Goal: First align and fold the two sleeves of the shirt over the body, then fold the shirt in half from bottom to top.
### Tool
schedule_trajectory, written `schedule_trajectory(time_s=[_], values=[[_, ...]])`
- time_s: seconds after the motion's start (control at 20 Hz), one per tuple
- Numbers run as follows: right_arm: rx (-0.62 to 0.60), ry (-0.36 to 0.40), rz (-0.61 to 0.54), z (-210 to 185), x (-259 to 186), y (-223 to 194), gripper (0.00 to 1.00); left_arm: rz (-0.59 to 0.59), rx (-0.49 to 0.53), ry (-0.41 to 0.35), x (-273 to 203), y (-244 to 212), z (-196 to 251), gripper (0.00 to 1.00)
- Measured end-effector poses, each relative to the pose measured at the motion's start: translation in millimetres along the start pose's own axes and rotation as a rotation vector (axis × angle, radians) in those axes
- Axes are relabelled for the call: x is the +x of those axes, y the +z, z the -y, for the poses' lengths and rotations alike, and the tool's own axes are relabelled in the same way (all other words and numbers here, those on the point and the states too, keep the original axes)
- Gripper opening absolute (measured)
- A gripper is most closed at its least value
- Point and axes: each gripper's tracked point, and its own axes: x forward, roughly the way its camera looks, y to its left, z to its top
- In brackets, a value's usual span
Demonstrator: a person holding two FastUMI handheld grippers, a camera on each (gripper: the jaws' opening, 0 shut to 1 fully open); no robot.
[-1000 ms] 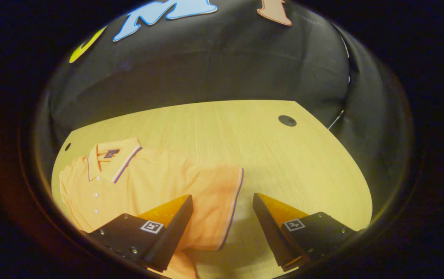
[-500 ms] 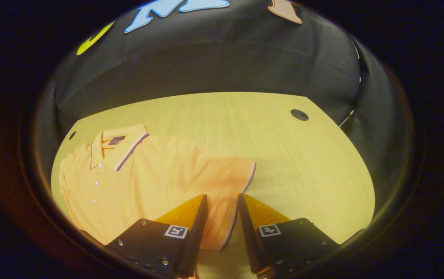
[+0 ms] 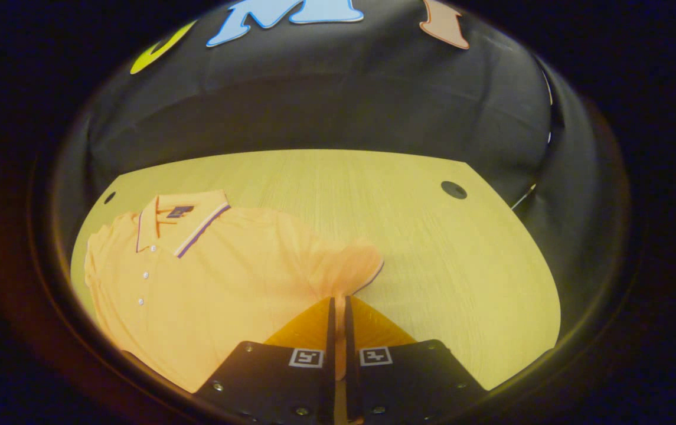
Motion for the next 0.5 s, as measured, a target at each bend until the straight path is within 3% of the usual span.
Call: schedule_trajectory(time_s=[0.35, 0.5], values=[[-0.132, 0.037, 0.127, -23.4, -24.2, 26.2, 0.08, -0.02, -0.021, 0.016, -1.7, -8.8, -7.4, 0.98], [-0.161, 0.09, 0.145, -45.2, -30.3, 26.9, 0.08, -0.024, -0.027, 0.018, -3.4, -11.5, -7.5, 0.98]])
